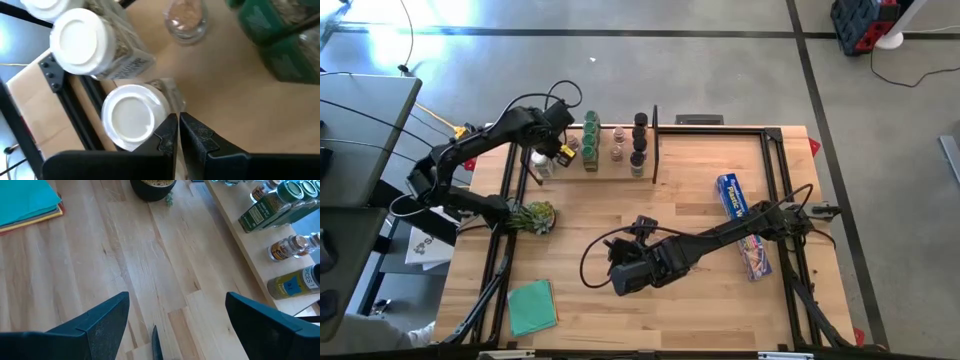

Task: Shelf spices
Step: Adjust the white lid seasoning bottles on the shelf

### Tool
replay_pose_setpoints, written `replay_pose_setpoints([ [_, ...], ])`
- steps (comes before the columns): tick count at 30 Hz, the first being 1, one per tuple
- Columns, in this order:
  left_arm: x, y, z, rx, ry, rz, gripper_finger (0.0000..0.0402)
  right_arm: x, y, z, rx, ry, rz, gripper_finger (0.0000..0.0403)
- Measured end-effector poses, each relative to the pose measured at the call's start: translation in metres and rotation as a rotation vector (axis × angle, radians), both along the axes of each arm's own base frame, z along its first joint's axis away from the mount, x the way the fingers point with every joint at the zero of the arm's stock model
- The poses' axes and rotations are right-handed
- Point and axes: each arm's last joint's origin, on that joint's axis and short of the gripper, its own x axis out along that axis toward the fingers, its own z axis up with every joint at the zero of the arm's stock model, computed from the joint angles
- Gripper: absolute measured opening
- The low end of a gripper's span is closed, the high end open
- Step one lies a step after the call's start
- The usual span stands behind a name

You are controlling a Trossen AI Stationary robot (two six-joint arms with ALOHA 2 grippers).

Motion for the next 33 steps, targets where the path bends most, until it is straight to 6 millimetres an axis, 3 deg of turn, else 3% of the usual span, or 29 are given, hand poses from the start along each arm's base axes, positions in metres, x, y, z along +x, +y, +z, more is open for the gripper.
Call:
replay_pose_setpoints([
  [28,-0.004,0.012,0.002,0.057,-0.032,0.044,0.0009,0.000,0.000,0.000,0.003,0.001,0.002,0.0326],
  [33,0.000,0.017,0.015,0.112,-0.127,0.015,0.0009,0.000,0.000,0.000,0.004,0.000,0.002,0.0326],
])
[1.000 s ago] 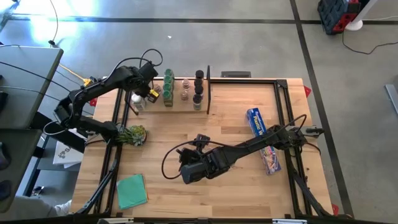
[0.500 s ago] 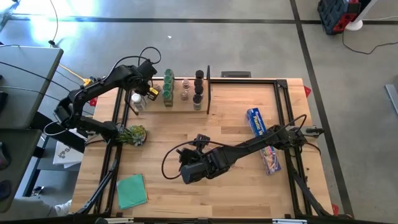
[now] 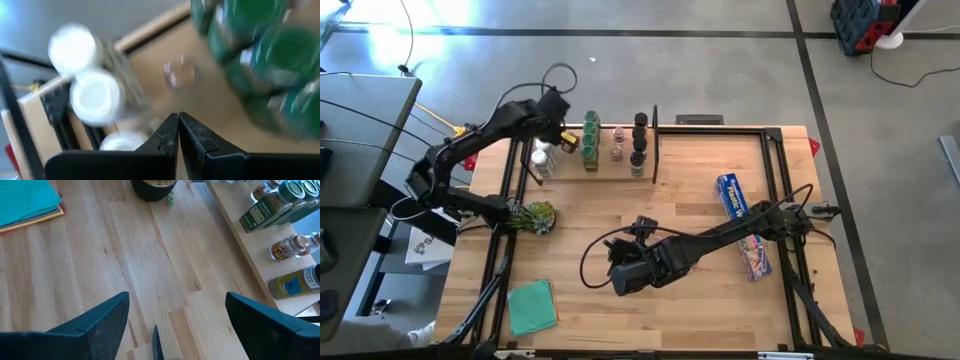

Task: Shelf spices
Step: Adjust the white lid seasoning bottles on the shelf

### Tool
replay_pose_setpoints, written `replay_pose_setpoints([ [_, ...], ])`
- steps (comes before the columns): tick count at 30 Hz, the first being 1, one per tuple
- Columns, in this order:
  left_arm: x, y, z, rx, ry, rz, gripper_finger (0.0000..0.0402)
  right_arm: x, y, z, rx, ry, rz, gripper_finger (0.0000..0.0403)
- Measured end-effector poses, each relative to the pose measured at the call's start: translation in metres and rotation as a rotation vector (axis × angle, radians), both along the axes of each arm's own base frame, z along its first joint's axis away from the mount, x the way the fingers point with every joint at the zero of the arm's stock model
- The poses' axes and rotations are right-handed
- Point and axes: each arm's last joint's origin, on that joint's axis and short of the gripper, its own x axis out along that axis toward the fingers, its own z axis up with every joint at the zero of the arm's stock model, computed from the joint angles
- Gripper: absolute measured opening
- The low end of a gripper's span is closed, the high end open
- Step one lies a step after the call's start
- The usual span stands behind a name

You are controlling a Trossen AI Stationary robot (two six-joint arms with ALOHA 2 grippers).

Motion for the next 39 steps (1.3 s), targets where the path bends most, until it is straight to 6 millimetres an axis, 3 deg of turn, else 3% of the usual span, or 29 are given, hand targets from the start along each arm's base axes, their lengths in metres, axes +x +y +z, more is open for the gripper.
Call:
replay_pose_setpoints([
  [8,-0.004,0.027,0.048,0.197,-0.145,0.068,0.0004,0.001,0.000,0.001,0.006,-0.014,0.000,0.0326],
  [12,-0.013,0.053,0.056,0.205,-0.159,0.129,0.0001,0.003,0.000,0.001,0.009,-0.025,0.000,0.0326],
  [19,-0.014,0.106,0.038,0.110,-0.136,0.147,0.0001,0.009,-0.019,0.001,0.009,-0.024,-0.036,0.0326],
  [25,-0.014,0.155,0.036,0.020,-0.033,0.197,0.0000,0.018,-0.048,-0.001,-0.011,0.018,-0.049,0.0326],
  [31,-0.015,0.172,0.032,-0.066,0.039,0.235,0.0000,0.022,-0.057,-0.014,-0.036,0.108,-0.004,0.0326],
  [39,-0.017,0.188,0.001,-0.191,0.049,0.277,0.0000,0.023,-0.061,-0.021,-0.081,0.184,0.037,0.0326],
])
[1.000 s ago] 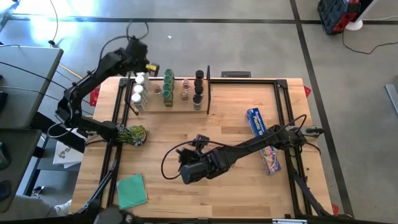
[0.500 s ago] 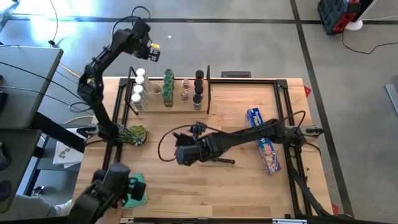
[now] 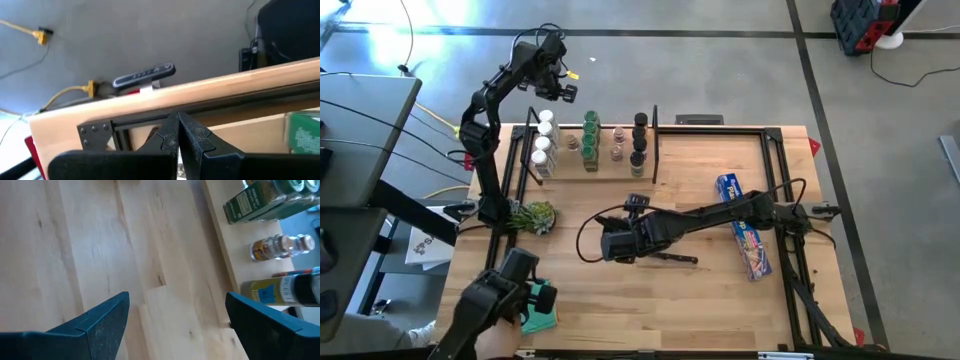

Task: Shelf spices
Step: Adjust the white lid seasoning bottles on the shelf

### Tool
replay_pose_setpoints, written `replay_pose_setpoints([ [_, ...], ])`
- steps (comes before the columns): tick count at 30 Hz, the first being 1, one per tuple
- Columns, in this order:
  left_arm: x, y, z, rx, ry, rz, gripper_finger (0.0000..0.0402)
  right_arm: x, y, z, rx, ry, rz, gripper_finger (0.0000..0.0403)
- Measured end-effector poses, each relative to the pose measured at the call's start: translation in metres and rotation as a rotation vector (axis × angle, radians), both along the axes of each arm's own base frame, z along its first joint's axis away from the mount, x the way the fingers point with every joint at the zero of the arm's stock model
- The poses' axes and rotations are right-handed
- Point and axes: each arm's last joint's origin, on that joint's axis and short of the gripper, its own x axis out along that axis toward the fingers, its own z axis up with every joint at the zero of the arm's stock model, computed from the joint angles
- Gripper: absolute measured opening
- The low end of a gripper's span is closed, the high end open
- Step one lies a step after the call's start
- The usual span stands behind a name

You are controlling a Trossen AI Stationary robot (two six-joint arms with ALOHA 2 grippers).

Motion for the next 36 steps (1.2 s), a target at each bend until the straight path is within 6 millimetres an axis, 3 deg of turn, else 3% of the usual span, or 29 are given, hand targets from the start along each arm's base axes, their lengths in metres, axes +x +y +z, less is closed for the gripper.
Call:
replay_pose_setpoints([
  [7,0.000,0.001,-0.018,-0.097,0.064,0.019,0.0000,0.000,-0.002,0.000,-0.013,0.012,0.013,0.0326],
  [36,0.003,-0.013,-0.018,-0.210,0.116,-0.013,0.0000,0.001,-0.003,0.000,-0.017,0.021,0.025,0.0326],
])
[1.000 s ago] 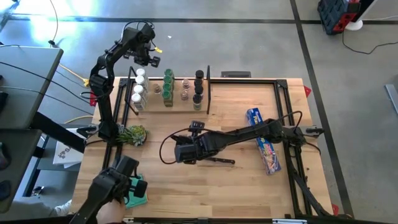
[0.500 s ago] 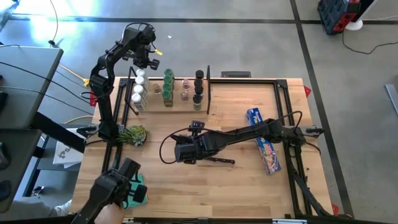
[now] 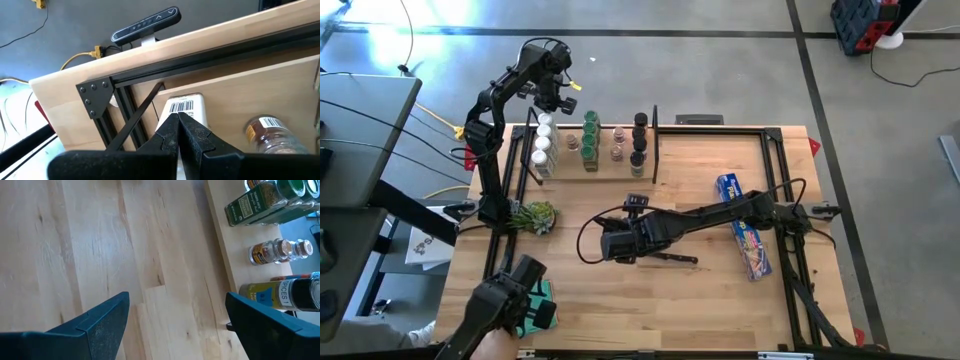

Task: Shelf spices
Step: Adjust the white lid seasoning bottles on the shelf

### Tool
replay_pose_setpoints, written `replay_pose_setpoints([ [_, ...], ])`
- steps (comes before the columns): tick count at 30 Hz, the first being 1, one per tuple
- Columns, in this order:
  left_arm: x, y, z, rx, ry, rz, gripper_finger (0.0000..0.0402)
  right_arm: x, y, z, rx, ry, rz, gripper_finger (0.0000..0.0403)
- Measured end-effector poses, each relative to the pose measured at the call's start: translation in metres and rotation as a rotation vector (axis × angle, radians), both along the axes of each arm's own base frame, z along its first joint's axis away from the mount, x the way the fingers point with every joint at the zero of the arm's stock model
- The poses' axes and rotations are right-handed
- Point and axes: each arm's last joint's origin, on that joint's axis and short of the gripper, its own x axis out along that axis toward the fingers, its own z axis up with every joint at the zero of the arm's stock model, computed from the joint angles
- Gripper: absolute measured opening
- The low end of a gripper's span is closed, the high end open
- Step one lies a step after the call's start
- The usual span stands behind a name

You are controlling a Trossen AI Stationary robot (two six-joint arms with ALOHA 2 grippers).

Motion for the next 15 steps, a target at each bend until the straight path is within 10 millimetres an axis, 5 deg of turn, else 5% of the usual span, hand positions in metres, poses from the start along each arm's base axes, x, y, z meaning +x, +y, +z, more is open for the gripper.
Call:
replay_pose_setpoints([
  [8,0.002,0.001,0.003,0.028,-0.012,-0.024,0.0000,0.000,0.000,0.000,-0.001,0.000,0.000,0.0326],
  [15,0.010,-0.026,0.041,0.112,-0.050,-0.128,0.0000,0.000,-0.003,0.000,-0.009,0.009,0.009,0.0326],
])
